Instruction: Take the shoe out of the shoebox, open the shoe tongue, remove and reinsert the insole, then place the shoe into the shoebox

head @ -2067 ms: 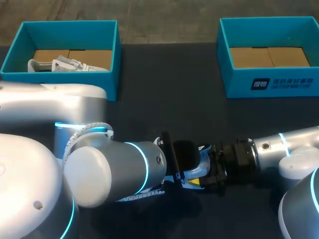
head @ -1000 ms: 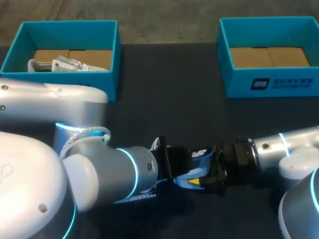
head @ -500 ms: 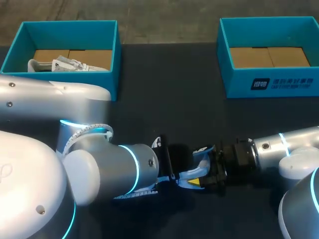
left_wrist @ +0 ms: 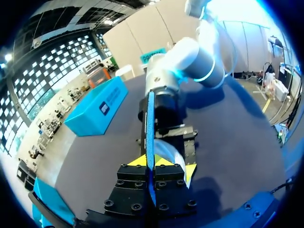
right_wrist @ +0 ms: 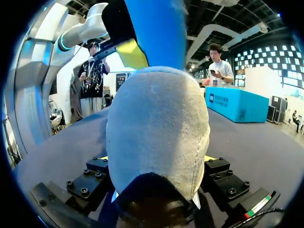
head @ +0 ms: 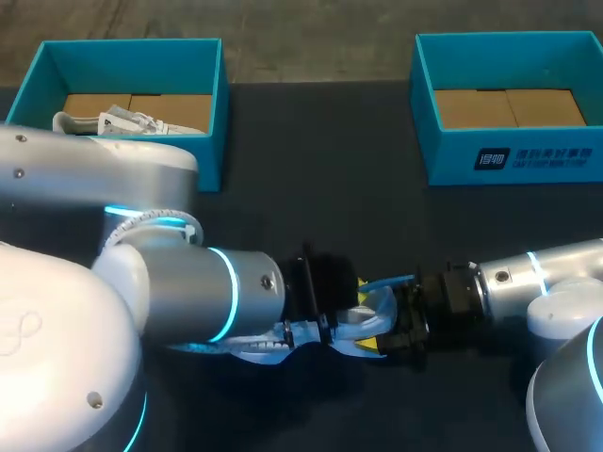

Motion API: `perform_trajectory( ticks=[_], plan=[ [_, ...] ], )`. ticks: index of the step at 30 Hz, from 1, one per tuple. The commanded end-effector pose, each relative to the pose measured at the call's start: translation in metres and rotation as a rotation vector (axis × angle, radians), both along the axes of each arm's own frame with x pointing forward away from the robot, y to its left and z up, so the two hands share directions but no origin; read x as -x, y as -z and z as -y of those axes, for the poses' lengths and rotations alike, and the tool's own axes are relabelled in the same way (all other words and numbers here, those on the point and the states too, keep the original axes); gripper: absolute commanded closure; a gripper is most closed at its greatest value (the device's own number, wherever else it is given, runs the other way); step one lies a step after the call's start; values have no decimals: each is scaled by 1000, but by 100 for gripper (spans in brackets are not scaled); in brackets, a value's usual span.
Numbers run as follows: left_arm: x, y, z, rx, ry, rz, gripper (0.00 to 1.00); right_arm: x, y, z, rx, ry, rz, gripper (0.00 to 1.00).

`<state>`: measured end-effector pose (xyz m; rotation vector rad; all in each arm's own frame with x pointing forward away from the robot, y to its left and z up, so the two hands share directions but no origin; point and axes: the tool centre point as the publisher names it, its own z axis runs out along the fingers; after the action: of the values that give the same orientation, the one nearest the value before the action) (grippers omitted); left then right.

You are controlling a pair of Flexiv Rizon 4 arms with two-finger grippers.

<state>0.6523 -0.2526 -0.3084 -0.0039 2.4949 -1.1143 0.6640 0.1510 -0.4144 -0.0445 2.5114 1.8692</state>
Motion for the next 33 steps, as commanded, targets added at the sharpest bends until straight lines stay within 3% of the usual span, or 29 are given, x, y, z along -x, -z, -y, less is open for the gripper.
perform_trajectory(
  ticks=[1,24,33],
  plan=[
    [1,-16,-2,13,48,-34,100,1,0,0,3,1,1,100],
    [12,-82,29,184,156,-181,100,1,0,0,3,1,1,100],
    [10,-83,38,127,17,-122,100,1,0,0,3,1,1,100]
  ],
)
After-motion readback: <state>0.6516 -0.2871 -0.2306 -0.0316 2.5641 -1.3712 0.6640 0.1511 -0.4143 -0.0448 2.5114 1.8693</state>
